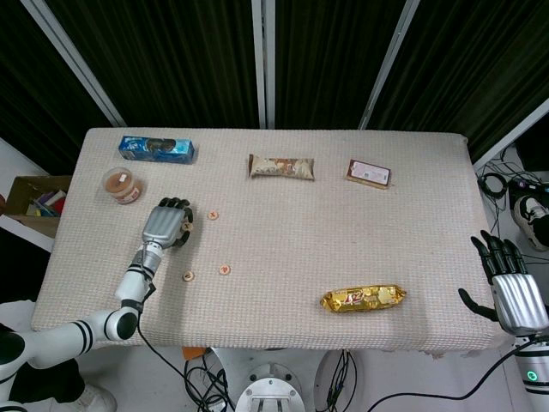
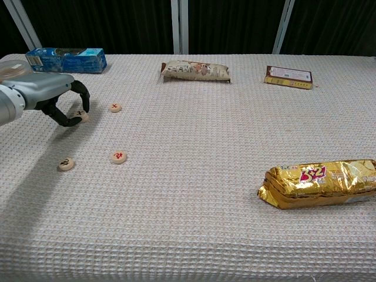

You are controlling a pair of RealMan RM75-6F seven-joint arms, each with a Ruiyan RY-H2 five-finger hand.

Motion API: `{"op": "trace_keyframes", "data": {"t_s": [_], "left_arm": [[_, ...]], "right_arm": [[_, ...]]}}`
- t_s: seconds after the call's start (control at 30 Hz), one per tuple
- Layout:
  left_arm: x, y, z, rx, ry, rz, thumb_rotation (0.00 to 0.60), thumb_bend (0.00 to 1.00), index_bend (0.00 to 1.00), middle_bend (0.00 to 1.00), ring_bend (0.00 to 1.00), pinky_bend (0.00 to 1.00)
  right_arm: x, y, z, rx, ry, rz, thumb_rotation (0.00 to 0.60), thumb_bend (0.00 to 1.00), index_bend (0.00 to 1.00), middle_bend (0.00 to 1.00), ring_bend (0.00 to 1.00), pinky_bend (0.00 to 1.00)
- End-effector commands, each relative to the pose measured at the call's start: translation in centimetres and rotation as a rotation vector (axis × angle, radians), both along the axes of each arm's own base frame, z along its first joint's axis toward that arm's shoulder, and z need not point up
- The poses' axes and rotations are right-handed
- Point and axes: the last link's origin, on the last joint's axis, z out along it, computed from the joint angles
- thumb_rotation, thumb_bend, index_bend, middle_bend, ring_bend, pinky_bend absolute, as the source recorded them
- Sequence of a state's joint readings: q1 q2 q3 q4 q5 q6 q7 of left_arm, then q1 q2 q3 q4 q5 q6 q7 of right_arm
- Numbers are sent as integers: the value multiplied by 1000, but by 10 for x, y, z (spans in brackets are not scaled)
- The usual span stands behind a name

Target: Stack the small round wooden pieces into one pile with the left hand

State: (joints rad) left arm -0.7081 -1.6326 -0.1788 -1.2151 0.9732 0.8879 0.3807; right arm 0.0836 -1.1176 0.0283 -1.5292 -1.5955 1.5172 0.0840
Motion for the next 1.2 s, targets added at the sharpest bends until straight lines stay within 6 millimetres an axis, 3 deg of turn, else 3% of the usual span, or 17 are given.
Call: {"op": "trace_keyframes", "data": {"t_s": [0.03,0.47,0.67,0.93,1.2], "left_arm": [[1,0,0,0,-1,-1,600,376,408,184,120,148],[4,2,-1,5,1,-8,600,364,400,183,121,148],[20,1,0,18,-21,-55,600,353,371,167,120,147],[43,20,-12,12,-40,-34,600,353,393,167,120,147],[49,30,-26,-5,-19,-3,600,351,387,167,120,146]], "right_arm": [[0,0,0,-1,-1,0,600,215,0,0,0,0],[-3,2,1,-6,-3,-6,600,216,0,0,0,0],[-3,3,1,-8,-6,-4,600,216,0,0,0,0],[-4,4,2,-10,-8,-4,600,217,0,0,0,0],[-7,2,0,-5,-12,-6,600,217,0,0,0,0]]}}
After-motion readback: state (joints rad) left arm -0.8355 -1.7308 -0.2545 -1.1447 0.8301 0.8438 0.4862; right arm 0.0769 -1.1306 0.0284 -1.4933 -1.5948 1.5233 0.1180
